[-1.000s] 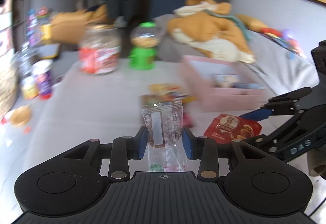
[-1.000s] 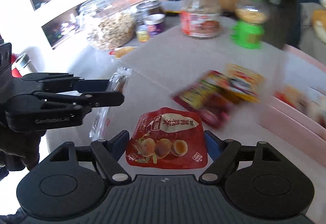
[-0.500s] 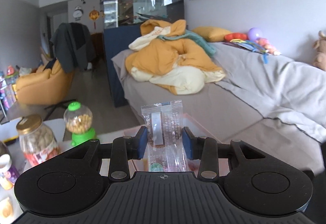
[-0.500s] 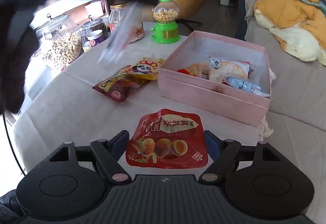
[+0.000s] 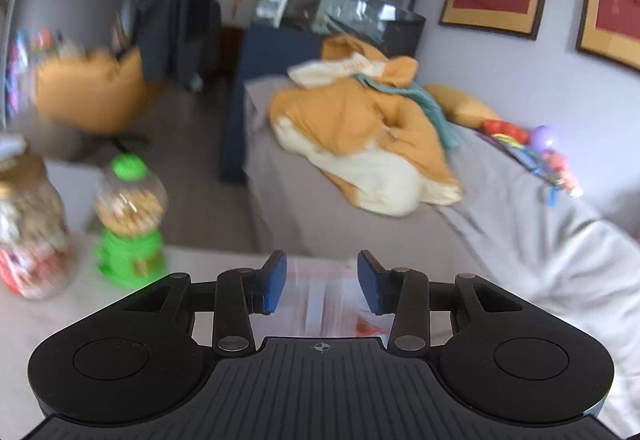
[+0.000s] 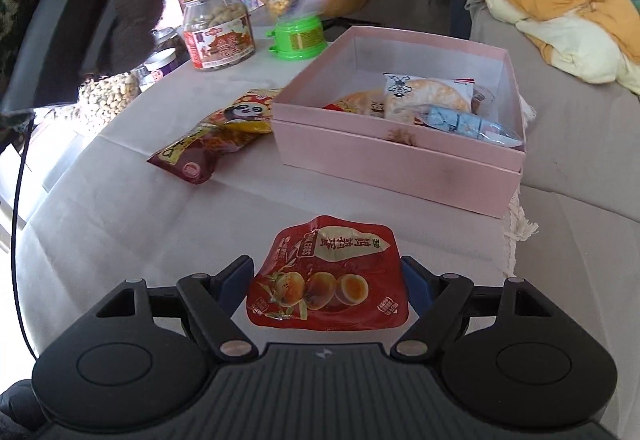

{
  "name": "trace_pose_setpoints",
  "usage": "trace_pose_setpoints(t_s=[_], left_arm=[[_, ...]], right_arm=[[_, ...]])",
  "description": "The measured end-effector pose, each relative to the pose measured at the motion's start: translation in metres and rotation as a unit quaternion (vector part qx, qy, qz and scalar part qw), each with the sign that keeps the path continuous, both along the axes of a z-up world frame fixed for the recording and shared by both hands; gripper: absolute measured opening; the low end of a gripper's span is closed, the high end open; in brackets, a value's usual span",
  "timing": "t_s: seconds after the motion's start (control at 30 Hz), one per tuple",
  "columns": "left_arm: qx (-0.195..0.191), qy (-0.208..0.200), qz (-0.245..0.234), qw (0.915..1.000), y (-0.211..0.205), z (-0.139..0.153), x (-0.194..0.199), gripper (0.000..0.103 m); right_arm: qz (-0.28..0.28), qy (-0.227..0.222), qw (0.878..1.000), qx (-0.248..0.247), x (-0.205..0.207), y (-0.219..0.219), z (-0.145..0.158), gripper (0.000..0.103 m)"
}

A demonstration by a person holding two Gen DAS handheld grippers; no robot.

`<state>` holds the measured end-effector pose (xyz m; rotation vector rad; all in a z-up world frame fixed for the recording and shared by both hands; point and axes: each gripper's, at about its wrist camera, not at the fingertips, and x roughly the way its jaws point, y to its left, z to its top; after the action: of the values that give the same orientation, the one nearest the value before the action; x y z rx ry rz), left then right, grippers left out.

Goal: Organize snacks
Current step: 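Carry the clear packet with the left gripper toward the pink box, then drop the clear packet in the box with left while right drops the pastry bag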

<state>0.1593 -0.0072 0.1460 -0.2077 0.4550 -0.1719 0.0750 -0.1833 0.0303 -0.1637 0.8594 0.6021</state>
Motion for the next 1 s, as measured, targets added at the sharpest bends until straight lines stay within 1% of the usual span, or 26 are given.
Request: trace_pose_setpoints(t_s=[0.03,0.1,0.17,0.23,0.27,0.37,0.5,0.53,0.6,0.67,0.73,0.8,0.9,1.0], left_arm=[[0.001,-0.002,-0.008,1.0000,-0.001,0.000,-0.001,0.044],[-0.018,-0.005,-0.027,0.9995,0.005,-0.001,-0.004,0.044],[-0.027,-0.012,-0.027,0.9992,0.011,0.001,-0.008,0.044],[-0.021,-0.020,-0.020,0.9994,0.017,0.006,-0.011,0.044],[-0.012,-0.021,-0.014,0.9996,0.019,0.008,-0.012,0.044],[0.007,-0.017,0.007,0.9998,0.031,0.010,-0.012,0.044],[0.031,0.018,0.043,0.9985,0.041,0.006,-0.009,0.044],[0.037,0.025,0.047,0.9979,0.043,0.005,-0.009,0.044],[0.045,0.037,0.053,0.9969,0.049,0.003,-0.008,0.044],[0.050,0.047,0.059,0.9959,0.054,0.001,-0.007,0.044],[0.054,0.053,0.062,0.9952,0.059,-0.002,-0.007,0.044],[0.057,0.058,0.062,0.9948,0.066,-0.006,-0.008,0.044],[0.053,0.074,0.059,0.9941,0.074,-0.017,-0.007,0.044],[0.037,0.109,0.044,0.9924,0.080,-0.032,0.000,0.044]], right_arm=[[-0.002,0.002,1.000,0.001,0.001,-0.001,-0.001,0.079],[-0.005,0.006,1.000,0.001,0.001,-0.001,-0.002,0.079],[-0.007,0.009,1.000,0.000,0.002,-0.001,-0.004,0.079],[-0.008,0.008,1.000,0.005,0.003,-0.001,0.000,0.079],[-0.009,0.002,1.000,0.012,0.003,-0.002,0.005,0.079],[-0.023,-0.034,0.998,0.042,0.007,-0.007,0.037,0.079],[-0.060,-0.076,0.990,0.098,0.036,-0.011,0.097,0.079],[-0.071,-0.091,0.988,0.106,0.046,-0.010,0.112,0.079],[-0.094,-0.119,0.982,0.107,0.065,-0.005,0.136,0.079],[-0.104,-0.123,0.980,0.114,0.087,-0.003,0.151,0.080],[-0.109,-0.109,0.981,0.118,0.105,-0.002,0.157,0.080],[-0.123,-0.101,0.981,0.112,0.115,-0.001,0.156,0.081],[-0.117,-0.102,0.984,0.089,0.115,0.006,0.146,0.081],[-0.113,-0.094,0.987,0.062,0.113,0.019,0.132,0.081]])
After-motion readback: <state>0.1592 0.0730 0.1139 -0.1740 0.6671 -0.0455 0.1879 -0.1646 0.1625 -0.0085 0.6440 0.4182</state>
